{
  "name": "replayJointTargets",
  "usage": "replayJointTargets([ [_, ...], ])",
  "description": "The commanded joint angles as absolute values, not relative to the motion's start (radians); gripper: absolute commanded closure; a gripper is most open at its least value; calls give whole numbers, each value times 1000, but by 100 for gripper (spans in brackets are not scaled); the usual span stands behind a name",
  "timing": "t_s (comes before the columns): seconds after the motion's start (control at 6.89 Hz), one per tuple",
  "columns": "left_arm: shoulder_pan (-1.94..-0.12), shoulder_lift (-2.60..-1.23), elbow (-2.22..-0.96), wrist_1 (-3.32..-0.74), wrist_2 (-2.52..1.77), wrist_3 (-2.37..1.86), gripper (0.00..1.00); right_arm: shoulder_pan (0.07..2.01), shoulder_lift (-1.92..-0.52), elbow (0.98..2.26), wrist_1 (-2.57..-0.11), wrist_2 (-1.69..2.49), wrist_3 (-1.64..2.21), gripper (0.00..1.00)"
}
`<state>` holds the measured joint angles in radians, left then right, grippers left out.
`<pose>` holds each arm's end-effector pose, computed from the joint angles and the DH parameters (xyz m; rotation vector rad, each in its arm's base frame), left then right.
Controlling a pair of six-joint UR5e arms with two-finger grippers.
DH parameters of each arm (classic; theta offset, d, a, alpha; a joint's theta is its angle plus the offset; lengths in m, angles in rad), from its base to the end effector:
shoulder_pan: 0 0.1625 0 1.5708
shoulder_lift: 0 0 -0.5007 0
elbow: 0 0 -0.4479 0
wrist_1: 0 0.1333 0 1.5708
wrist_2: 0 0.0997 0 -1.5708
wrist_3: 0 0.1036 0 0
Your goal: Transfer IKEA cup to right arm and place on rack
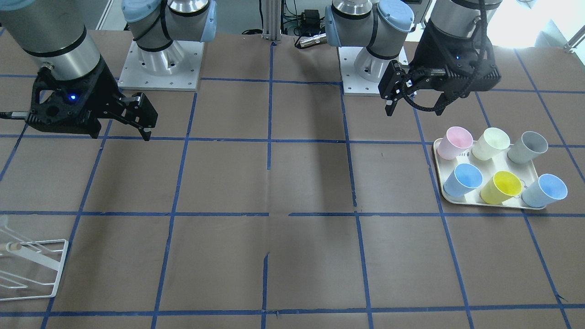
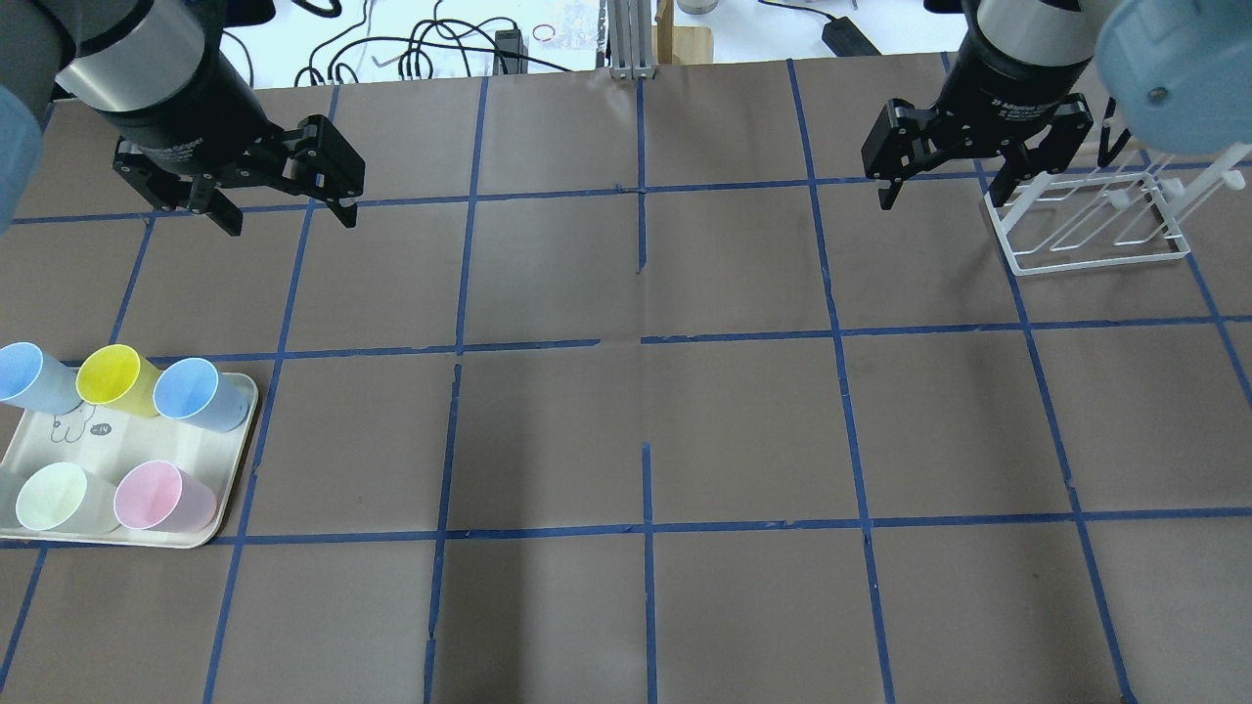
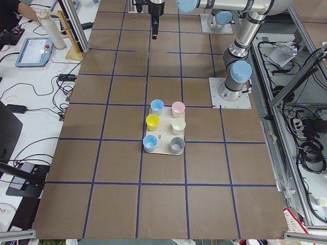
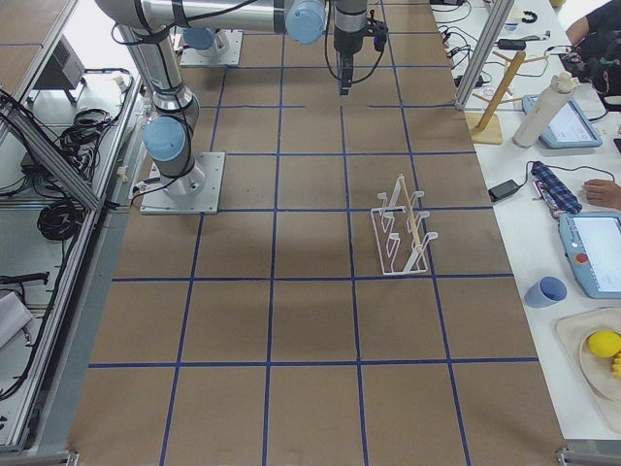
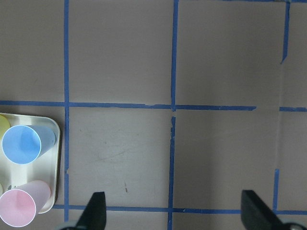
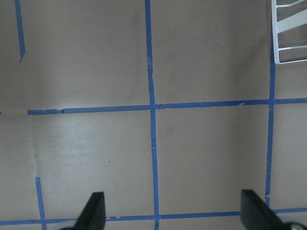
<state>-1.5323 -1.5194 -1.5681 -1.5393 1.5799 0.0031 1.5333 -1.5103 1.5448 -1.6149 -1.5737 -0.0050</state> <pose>-0.1119 -0.5344 0.5921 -0.0560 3.1274 -0.1336 0.1112 -0.5832 0.5442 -0.0510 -3.1380 0.0150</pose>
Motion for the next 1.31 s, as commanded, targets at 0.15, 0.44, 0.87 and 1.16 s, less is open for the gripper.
replayJointTargets([
  [0.15,-1532,-1514,-1574,-1537,1575,3,0,1534,-1505,1545,-1617,-1577,-5,0],
  [0.44,-1532,-1505,-1580,-1537,1575,8,0,1534,-1505,1545,-1615,-1577,-5,0],
  [0.87,-1532,-1505,-1580,-1534,1572,11,0,1536,-1505,1545,-1617,-1578,-5,0],
  [1.16,-1532,-1500,-1582,-1534,1571,12,0,1537,-1506,1543,-1618,-1575,-5,0],
])
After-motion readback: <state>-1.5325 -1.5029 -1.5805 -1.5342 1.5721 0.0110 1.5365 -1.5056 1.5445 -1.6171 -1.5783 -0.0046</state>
